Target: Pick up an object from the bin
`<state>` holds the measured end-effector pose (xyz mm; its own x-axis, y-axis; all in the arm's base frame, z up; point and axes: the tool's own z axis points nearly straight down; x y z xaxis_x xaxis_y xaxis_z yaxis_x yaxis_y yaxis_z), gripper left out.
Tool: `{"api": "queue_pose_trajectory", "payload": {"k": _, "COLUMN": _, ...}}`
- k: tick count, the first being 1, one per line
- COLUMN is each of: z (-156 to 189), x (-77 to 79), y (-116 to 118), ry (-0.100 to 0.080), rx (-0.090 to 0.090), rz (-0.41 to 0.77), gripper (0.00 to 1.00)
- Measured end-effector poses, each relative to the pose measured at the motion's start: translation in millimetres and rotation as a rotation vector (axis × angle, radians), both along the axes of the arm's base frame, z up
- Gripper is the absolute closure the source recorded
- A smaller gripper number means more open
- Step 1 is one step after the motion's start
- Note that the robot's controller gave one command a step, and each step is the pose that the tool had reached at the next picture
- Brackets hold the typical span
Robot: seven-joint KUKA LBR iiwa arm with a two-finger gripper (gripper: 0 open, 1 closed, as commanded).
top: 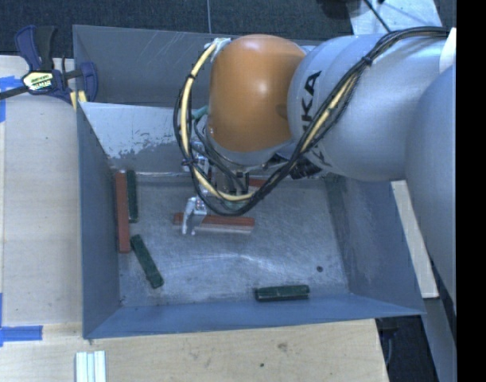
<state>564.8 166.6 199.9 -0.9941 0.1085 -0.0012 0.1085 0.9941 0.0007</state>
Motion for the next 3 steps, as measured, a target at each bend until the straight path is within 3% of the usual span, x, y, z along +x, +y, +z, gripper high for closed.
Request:
{"api": "queue_pose_trajectory", "payload": {"k": 1, "z": -56, "x": -1.5, "y": -16, "ry": -0.007, "rx": 0.001, "rz": 0.058, "gripper": 0.0}}
{"api": "queue_pose_trajectory", "payload": {"k": 2, "z": -121, "x": 0.7, "y": -69, "ry": -0.03, "rx": 0.004, "rz": -0.001, "gripper": 1.0}}
{"api": "queue_pose_trajectory", "payload": {"k": 3, "z": -121, "x": 0.7, "y": -69, "ry": -0.03, "rx": 0.004, "rz": -0.001, "gripper": 1.0}}
